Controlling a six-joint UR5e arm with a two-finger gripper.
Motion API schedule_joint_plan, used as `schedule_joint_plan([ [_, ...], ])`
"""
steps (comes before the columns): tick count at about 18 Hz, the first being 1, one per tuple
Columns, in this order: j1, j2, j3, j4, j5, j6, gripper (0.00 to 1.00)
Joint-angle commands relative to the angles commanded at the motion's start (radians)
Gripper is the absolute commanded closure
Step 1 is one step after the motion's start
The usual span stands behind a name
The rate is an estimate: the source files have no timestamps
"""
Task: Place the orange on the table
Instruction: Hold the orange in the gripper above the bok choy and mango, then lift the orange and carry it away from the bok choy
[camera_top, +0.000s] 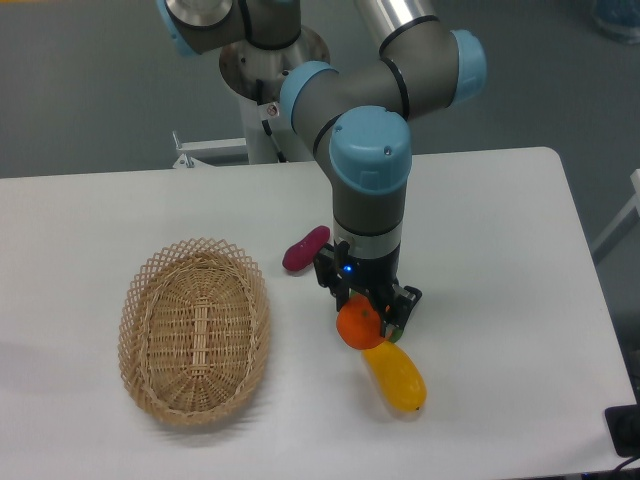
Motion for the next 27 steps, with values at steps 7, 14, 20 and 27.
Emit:
schedule_joint_plan([
  [7,0.002,0.002,-0.009,0.002,0.002,0.000,0.38],
  [14,0.023,0.017,-0.023,-0.002,0.006,0.066,0.38],
  [20,0.080,0.058,-0.081,-0.008,0.012,0.124,0.38],
  [27,0.287,0.117,-0.242,-0.003,0.054,0.340,0.38],
])
